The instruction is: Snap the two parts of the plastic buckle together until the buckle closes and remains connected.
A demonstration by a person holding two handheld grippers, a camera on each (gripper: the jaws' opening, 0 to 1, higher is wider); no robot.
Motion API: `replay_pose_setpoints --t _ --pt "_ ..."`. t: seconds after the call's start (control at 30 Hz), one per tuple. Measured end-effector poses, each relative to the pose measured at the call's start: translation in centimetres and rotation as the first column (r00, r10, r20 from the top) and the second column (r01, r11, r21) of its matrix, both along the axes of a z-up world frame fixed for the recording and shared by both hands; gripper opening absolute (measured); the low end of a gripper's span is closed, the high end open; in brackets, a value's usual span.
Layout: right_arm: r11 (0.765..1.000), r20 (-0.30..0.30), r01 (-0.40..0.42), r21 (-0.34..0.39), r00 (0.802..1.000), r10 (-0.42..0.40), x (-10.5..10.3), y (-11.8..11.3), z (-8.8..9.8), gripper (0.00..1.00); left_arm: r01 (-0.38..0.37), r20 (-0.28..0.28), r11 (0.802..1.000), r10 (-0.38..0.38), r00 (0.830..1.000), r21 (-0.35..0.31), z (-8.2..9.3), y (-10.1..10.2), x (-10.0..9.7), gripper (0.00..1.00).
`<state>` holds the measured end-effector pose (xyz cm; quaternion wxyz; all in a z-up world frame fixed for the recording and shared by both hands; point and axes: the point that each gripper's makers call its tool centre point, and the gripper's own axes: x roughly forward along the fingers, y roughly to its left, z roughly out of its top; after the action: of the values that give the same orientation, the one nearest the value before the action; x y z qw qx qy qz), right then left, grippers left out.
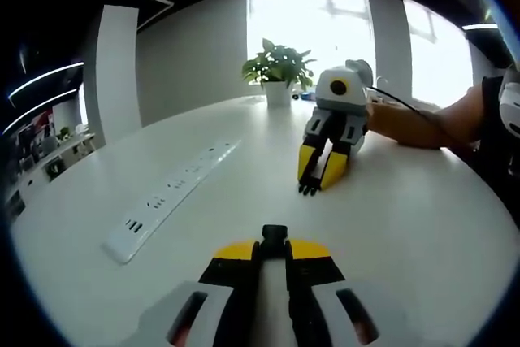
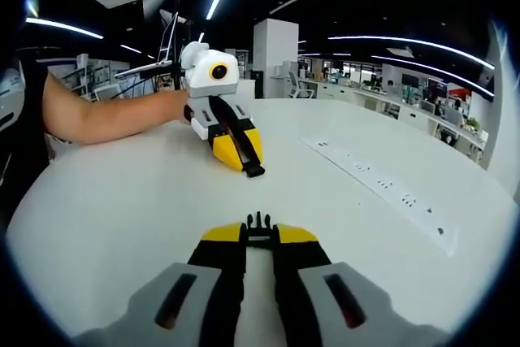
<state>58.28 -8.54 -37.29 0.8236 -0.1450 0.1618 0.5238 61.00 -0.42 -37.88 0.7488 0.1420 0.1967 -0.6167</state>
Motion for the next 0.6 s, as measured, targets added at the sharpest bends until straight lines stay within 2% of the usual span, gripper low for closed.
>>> replay_pose_setpoints --t 0.23,0.33,0.5,0.6 --pt "1.0 -0.007 0.005 -0.003 1.0 -0.005 -0.1 0.1 0.0 0.12 0.018 0.007 1.0 -0.018 1.0 0.005 0.0 -0.2 -0.6 0.1" --pt "1.0 -0.015 -0.003 0.001 1.0 0.003 -0.4 0.3 0.0 0.11 0.027 0.057 1.0 -0.027 0.998 0.001 0.1 -0.2 -0.6 0.1" --pt "0.999 -0.003 0.018 0.05 1.0 -0.018 -0.1 0.1 1.4 0.11 0.0 0.006 1.0 0.001 1.0 -0.028 0.7 0.2 -0.4 0.1" --pt "0.999 -0.008 0.028 0.044 1.0 -0.028 0.0 0.0 1.3 0.11 -0.001 0.003 1.0 0.001 1.0 -0.031 0.8 0.1 -0.5 0.1"
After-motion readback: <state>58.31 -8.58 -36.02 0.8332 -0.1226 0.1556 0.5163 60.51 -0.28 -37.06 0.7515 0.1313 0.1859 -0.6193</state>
